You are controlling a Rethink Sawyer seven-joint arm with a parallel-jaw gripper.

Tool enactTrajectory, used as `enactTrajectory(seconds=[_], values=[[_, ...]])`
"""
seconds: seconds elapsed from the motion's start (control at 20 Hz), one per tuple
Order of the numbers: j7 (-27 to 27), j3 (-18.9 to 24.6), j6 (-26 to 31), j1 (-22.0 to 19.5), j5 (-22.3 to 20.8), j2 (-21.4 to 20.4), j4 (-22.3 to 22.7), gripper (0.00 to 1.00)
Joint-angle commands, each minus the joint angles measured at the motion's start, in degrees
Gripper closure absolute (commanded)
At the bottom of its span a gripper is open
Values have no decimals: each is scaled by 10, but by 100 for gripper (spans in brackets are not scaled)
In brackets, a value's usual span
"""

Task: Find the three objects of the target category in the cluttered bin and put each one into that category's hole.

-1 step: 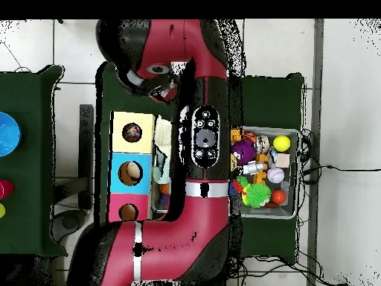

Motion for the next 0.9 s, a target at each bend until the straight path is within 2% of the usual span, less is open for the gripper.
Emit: enactTrajectory(seconds=[0.05,0.25,0.35,0.55,0.75,0.85,0.9], values=[[-246,-27,-84,-54,-50,-15,77,0],[-260,-27,-147,-68,-50,-7,104,0],[-269,-35,-126,-69,-61,2,88,0],[-305,-50,-82,-71,-91,34,26,0],[-380,-41,-33,-76,-111,60,-29,0],[-398,-38,15,-76,-114,66,-46,0],[-395,-33,22,-77,-109,64,-44,0]])
